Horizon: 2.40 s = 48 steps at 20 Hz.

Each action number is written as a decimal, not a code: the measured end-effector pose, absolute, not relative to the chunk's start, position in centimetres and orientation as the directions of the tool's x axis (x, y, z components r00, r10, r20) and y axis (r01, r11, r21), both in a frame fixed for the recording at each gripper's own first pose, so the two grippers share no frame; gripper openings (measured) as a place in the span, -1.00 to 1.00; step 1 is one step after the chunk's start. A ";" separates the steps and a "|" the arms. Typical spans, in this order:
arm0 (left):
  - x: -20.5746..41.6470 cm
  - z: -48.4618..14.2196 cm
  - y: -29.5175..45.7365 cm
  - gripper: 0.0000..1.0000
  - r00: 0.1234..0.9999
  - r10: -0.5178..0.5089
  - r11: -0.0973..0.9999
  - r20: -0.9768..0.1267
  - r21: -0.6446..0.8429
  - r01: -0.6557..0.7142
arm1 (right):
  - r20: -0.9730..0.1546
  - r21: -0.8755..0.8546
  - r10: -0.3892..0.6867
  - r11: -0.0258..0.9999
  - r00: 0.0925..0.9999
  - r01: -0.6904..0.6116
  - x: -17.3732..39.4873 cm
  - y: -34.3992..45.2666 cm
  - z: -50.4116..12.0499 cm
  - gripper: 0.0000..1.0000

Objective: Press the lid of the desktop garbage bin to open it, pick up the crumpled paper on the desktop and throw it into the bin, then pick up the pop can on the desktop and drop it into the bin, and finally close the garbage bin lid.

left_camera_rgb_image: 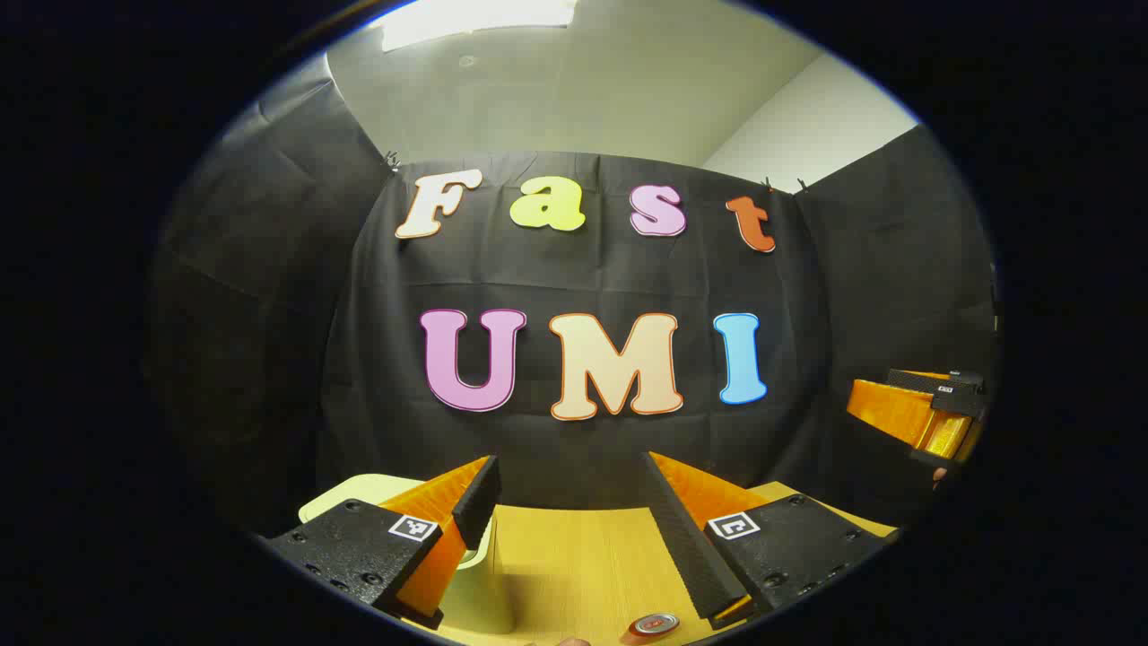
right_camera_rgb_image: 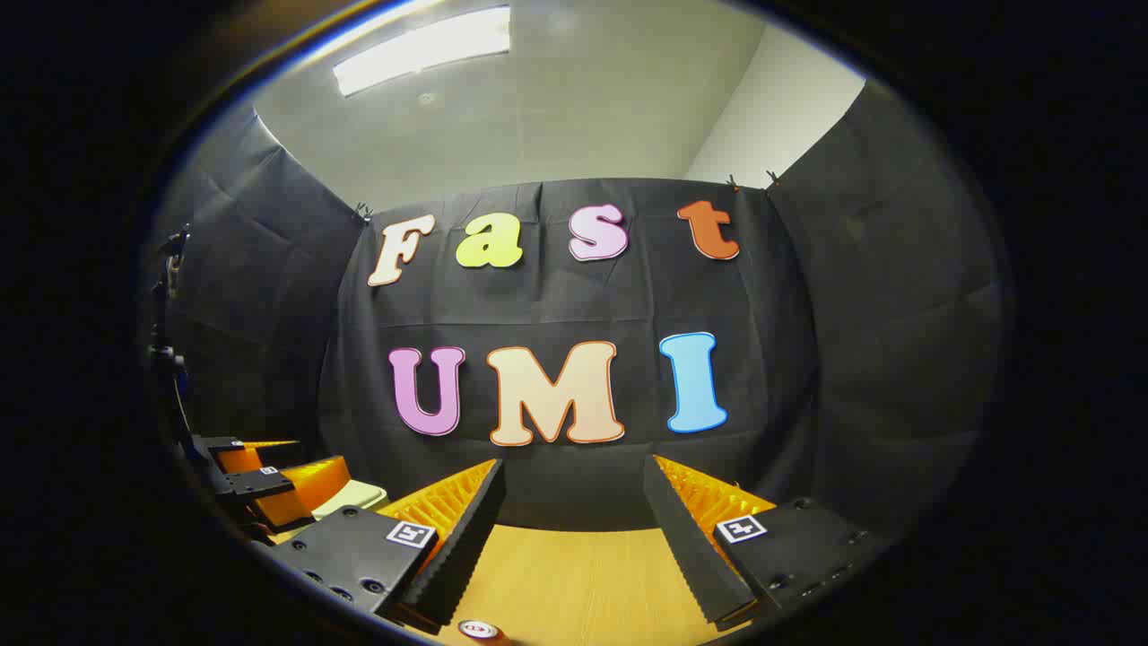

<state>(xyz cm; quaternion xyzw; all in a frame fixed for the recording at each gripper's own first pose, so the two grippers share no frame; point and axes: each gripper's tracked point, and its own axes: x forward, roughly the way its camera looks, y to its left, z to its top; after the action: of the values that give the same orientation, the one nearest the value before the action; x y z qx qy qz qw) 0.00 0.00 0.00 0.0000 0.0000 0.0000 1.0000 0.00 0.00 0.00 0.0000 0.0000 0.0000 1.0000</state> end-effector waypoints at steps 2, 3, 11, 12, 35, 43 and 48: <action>0.1 0.6 -0.1 0.87 1.000 0.001 1.000 0.015 0.026 -0.001 | 0.014 0.004 -0.007 1.000 1.000 0.007 0.1 -0.5 0.2 0.95; 0.1 0.8 -0.3 0.84 1.000 -0.001 0.999 0.021 0.040 0.000 | 0.016 0.001 -0.004 1.000 1.000 0.004 0.0 -0.3 0.0 0.99; -0.8 -0.2 -1.0 0.87 1.000 -0.009 0.999 0.006 0.051 0.009 | -0.030 -0.003 0.019 1.000 0.999 -0.019 0.0 -0.2 -1.8 0.94; -0.9 -0.3 -0.9 0.87 1.000 -0.005 0.999 0.001 0.050 0.005 | -0.033 -0.007 0.021 1.000 0.999 -0.021 0.0 -0.2 -1.9 0.94; -1.3 -1.5 4.2 -0.70 0.996 0.078 0.995 -0.042 0.072 -0.075 | -0.076 -0.009 0.067 0.998 0.995 -0.068 0.2 1.7 -3.9 0.94; -1.4 -2.5 10.7 -1.00 0.982 0.181 0.980 -0.047 0.099 -0.175 | -0.090 -0.017 0.076 0.997 0.993 -0.078 0.8 4.7 -5.0 0.94; -1.0 -5.1 14.3 -1.00 0.971 0.216 0.974 -0.106 0.096 -0.207 | -0.109 -0.027 0.061 0.998 0.992 -0.065 0.9 6.0 -5.9 0.94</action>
<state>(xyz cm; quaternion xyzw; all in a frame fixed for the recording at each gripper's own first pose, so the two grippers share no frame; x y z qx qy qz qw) -1.02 14.33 -5.11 0.0422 0.0578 0.1066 0.9917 0.93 6.05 -5.94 -0.0151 0.0542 0.0316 0.9979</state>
